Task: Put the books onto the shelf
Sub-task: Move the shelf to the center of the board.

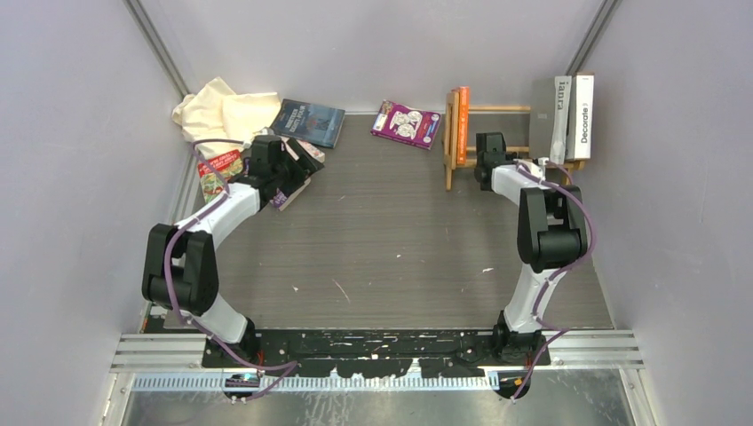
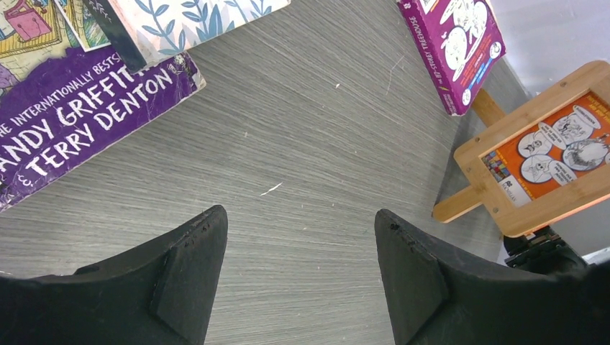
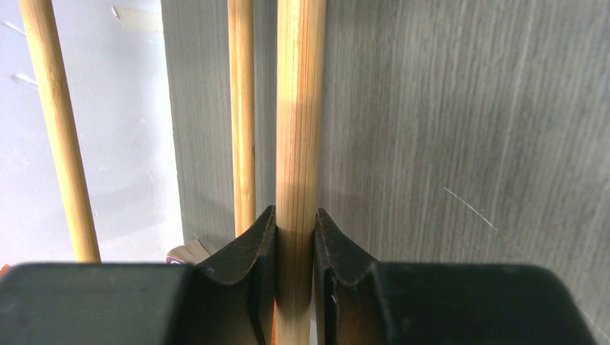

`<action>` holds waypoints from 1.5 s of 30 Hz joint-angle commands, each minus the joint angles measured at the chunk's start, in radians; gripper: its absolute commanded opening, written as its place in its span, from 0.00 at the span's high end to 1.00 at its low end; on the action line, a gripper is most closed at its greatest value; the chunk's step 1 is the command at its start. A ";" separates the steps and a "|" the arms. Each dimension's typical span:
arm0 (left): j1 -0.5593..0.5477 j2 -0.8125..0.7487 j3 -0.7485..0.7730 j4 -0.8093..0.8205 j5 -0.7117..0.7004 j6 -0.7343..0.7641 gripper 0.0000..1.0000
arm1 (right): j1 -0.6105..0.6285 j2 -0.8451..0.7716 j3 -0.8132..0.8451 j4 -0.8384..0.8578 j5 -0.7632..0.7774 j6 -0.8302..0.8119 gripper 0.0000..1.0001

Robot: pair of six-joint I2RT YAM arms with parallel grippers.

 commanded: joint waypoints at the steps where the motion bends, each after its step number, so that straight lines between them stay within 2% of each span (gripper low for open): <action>1: -0.001 0.016 0.048 0.046 0.019 0.014 0.25 | -0.002 0.053 0.073 -0.012 -0.027 -0.041 0.95; 17: 0.000 0.141 0.152 0.049 0.043 0.033 0.25 | -0.017 0.225 0.335 -0.063 -0.035 -0.083 0.95; 29: 0.000 0.188 0.163 0.079 0.051 0.017 0.26 | -0.030 0.339 0.497 -0.087 -0.076 -0.157 0.96; 38: 0.000 0.194 0.158 0.088 0.050 0.011 0.26 | -0.037 0.426 0.656 -0.109 -0.244 -0.294 0.98; 45: 0.000 0.184 0.145 0.103 0.045 -0.012 0.26 | -0.032 0.422 0.660 -0.117 -0.376 -0.398 0.99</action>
